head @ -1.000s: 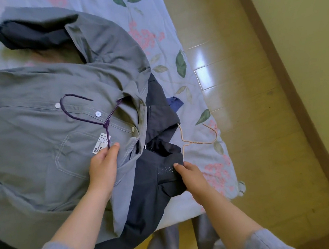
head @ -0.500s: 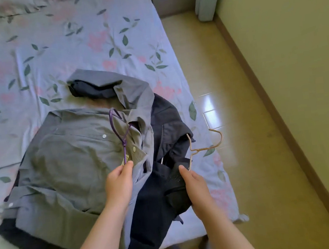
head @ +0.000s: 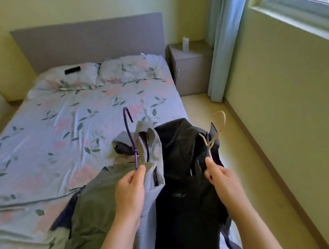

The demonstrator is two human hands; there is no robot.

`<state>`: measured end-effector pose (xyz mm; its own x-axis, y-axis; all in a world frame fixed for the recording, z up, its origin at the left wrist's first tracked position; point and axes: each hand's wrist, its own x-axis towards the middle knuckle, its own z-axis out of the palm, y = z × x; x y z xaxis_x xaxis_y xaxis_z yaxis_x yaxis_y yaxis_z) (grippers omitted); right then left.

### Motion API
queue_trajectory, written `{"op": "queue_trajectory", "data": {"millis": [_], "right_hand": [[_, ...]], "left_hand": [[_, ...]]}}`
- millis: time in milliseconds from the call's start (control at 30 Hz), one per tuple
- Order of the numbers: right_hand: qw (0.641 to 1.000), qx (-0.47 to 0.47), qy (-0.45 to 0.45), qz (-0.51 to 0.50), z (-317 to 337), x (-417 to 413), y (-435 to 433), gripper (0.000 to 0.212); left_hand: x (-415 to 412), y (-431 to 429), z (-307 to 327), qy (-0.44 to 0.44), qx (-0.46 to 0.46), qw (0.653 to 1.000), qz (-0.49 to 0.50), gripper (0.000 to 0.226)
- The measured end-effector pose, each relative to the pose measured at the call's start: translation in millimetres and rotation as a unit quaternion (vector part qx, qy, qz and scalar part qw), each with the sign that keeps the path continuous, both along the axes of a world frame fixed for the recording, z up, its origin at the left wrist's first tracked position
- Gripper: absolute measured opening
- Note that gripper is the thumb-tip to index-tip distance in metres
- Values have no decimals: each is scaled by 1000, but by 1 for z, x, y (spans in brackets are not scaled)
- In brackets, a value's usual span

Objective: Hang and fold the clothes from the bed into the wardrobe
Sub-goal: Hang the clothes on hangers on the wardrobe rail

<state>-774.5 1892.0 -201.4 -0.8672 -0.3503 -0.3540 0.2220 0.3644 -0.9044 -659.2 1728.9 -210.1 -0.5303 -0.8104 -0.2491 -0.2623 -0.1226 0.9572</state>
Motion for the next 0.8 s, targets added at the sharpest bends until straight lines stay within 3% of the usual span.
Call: {"op": "queue_trajectory", "data": {"millis": [167,400,800], "right_hand": [[998,-36,43,18,58,-19,21,53],[988,-88,92,84,122,-48,66,54],[970,-101,131,180,154,-20,104,52]], "left_hand": [[-9,27,53,25,-97,995,-5,50],[-23,88,98,43,-174,982,61,48],[37,167,123,67,-164,974,140,47]]}}
